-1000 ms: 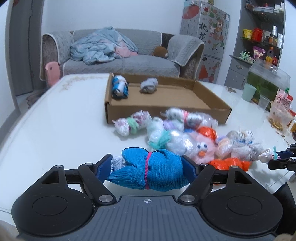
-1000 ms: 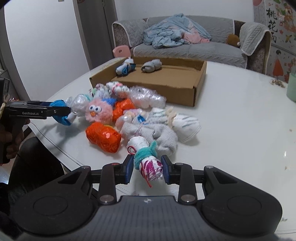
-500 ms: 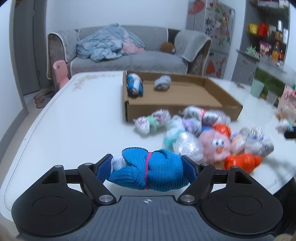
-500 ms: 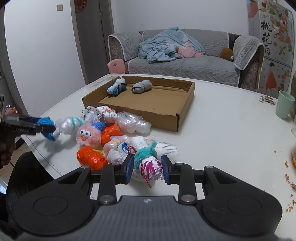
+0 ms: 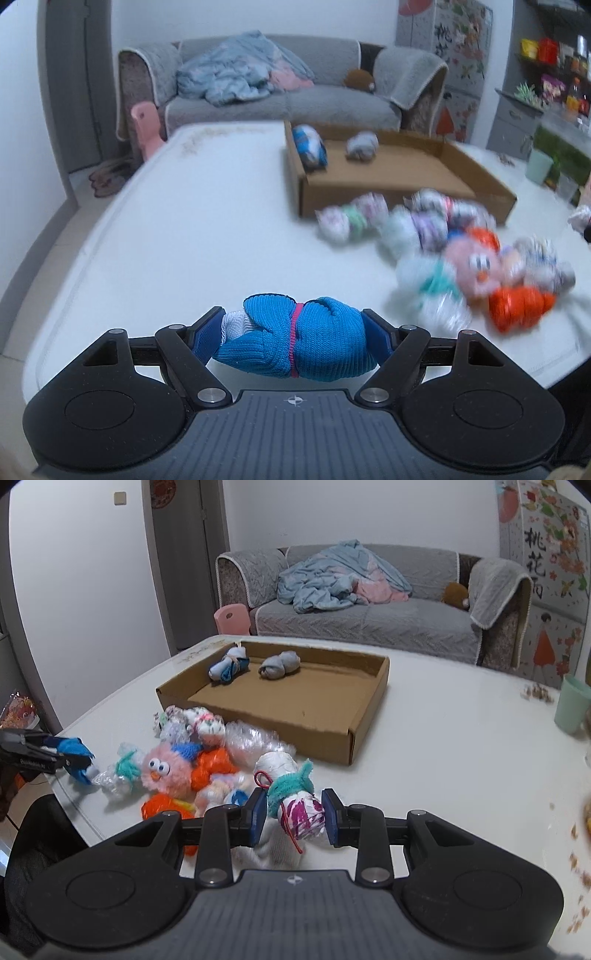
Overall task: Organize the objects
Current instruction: 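Carry both bundles into the tray and open both tools to release them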
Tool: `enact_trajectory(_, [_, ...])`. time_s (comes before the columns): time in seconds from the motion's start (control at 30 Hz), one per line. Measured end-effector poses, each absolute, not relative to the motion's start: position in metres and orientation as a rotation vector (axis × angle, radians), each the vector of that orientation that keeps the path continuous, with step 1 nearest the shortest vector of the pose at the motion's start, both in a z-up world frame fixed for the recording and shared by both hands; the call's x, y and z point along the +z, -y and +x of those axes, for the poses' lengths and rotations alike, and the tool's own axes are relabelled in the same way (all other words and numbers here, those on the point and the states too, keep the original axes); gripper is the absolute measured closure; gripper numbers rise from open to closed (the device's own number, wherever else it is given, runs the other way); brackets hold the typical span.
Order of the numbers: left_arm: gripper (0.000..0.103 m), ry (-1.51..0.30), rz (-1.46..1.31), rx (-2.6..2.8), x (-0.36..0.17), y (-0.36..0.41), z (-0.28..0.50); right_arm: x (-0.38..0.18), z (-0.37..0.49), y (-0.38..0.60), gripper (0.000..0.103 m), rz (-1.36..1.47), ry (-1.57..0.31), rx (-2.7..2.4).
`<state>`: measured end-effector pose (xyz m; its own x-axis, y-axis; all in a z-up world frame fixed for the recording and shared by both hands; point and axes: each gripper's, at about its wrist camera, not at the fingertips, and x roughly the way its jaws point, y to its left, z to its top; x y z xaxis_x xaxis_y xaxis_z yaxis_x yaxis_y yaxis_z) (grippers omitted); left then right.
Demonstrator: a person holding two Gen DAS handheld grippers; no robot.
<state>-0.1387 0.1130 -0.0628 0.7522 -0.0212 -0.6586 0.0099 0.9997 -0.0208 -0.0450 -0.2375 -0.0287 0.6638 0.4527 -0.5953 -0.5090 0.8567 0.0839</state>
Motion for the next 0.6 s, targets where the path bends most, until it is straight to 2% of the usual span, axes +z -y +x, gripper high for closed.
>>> enact_trajectory(0.33, [0.021,-0.551,0.041,-0.084,0.026,-0.095,-0.053,0.026,0.023,0.209,0.074,-0.131,-0.551,0.634])
enact_trajectory(0.6, [0.021,-0.592,0.09,-0.199,0.035,-0.043,0.052,0.04,0.115,0.158,0.073,-0.117,-0.612,0.687])
